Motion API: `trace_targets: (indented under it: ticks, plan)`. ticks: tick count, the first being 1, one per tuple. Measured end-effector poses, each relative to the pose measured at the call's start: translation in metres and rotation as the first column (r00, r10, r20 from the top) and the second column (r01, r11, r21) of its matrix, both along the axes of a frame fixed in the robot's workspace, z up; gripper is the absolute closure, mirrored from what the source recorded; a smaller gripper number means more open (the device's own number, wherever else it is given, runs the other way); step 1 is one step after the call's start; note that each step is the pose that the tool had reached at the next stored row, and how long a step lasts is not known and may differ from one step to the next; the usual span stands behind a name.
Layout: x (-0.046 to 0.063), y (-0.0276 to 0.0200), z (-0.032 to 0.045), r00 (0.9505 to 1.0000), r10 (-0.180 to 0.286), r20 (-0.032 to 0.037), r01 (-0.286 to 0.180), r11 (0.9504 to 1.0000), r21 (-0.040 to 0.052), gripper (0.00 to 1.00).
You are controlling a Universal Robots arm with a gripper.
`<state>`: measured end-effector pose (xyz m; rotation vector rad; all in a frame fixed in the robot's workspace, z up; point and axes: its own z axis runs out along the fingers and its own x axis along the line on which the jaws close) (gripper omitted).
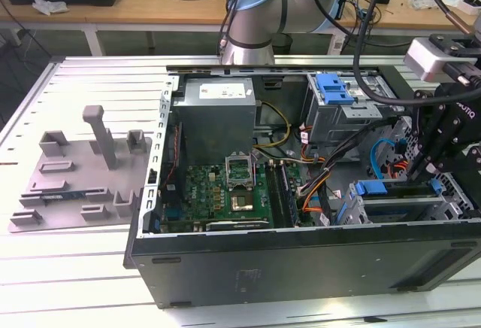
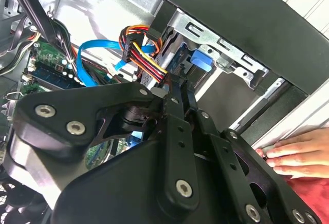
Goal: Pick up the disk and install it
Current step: 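Insert the first disk wire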
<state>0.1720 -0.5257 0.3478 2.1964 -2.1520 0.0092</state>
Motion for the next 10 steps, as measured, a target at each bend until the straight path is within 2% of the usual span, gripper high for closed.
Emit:
trace_targets:
  ticks: [6, 10]
  plan:
    - [-0.0002, 0.0, 0.0001, 1.0, -0.001, 0.0001, 0.001, 1.0, -0.0004, 0.83]
    - [-0.0003, 0.0, 0.0002, 1.0, -0.002, 0.0038, 0.002, 1.0, -0.0005, 0.83]
